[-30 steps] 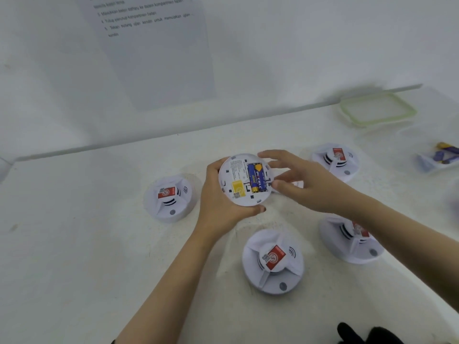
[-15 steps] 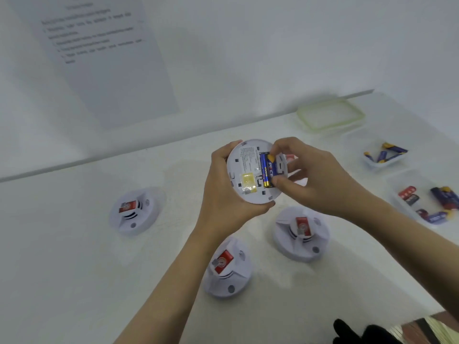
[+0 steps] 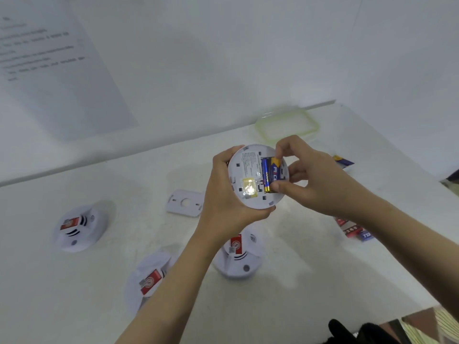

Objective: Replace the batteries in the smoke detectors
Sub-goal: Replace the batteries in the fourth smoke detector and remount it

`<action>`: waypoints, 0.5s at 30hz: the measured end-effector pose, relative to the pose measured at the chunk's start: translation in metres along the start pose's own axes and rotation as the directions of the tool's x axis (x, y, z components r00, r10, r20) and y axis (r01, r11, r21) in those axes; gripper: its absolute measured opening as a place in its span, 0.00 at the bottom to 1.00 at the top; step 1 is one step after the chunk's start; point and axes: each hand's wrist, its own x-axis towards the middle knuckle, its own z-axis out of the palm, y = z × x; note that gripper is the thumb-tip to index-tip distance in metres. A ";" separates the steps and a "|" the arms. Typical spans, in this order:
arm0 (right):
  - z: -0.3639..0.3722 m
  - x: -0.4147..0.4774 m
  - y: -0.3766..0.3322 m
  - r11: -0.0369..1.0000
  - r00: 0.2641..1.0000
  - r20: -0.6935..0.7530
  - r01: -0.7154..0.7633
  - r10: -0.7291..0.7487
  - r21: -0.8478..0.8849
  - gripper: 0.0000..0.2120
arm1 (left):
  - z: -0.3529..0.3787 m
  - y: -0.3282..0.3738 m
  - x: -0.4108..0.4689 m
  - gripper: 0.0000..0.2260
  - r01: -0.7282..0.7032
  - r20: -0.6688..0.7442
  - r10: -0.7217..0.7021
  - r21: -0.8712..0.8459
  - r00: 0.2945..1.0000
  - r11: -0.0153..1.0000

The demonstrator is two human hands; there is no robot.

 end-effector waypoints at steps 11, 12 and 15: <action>-0.037 -0.021 0.049 0.961 0.896 -0.374 0.162 -0.238 -0.224 0.07 | 0.064 0.007 0.013 0.42 0.017 0.016 -0.017 -0.002 1.000 1.000; -0.042 -0.024 0.054 0.963 0.914 -0.334 0.167 -0.231 -0.210 0.09 | 0.069 0.007 0.013 0.42 0.020 0.016 -0.019 -0.006 1.000 1.000; -0.054 -0.029 0.071 0.929 0.941 -0.181 0.224 -0.285 -0.295 0.15 | 0.083 0.008 0.011 0.42 0.017 0.024 -0.017 0.000 1.000 1.000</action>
